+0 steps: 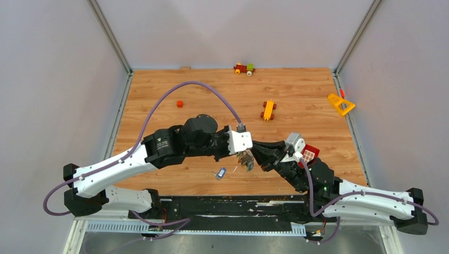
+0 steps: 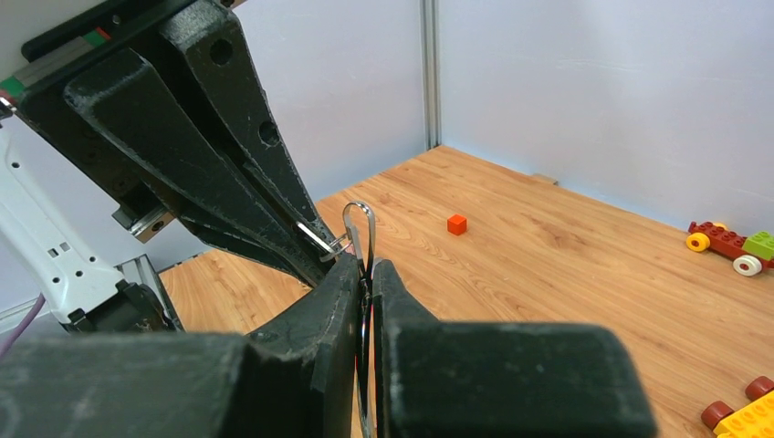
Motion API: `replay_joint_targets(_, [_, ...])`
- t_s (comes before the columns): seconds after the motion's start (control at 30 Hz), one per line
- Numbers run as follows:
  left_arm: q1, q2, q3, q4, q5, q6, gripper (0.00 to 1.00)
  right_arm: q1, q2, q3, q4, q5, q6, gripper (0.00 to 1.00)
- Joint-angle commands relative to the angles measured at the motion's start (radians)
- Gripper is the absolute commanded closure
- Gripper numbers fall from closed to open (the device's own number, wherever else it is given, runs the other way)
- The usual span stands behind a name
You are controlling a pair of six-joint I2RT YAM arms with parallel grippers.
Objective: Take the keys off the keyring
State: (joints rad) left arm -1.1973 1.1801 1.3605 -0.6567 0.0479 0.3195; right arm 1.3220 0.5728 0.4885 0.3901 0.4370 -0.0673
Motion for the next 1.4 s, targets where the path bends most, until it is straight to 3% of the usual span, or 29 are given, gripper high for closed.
replay_joint_targets(0.0, [-0.003,-0.011,-0.04,-0.033,0.025,-0.037,1.0,-0.002,-0.066,0.009,0.104,0.077,0.009,1.0])
replay_joint_targets(0.27, [-0.002,-0.017,-0.094,-0.007,0.051,-0.061,1.0,-0.002,-0.116,0.0,0.108,0.088,-0.01,1.0])
replay_joint_targets(0.67, [-0.002,0.099,-0.008,-0.041,0.108,-0.068,1.0,-0.001,-0.063,0.015,0.101,0.075,-0.025,1.0])
replay_joint_targets(0.9, [-0.002,0.079,-0.028,-0.054,0.088,-0.079,1.0,-0.002,-0.099,0.002,0.097,0.115,-0.028,1.0])
replay_joint_targets(1.1, [-0.002,-0.103,-0.282,0.109,-0.044,-0.213,0.99,-0.002,-0.166,0.001,-0.01,0.298,-0.004,1.0])
replay_joint_targets(1.37, [-0.002,-0.296,-0.7,0.438,-0.192,-0.446,0.7,-0.003,-0.191,0.054,-0.203,0.303,0.049,1.0])
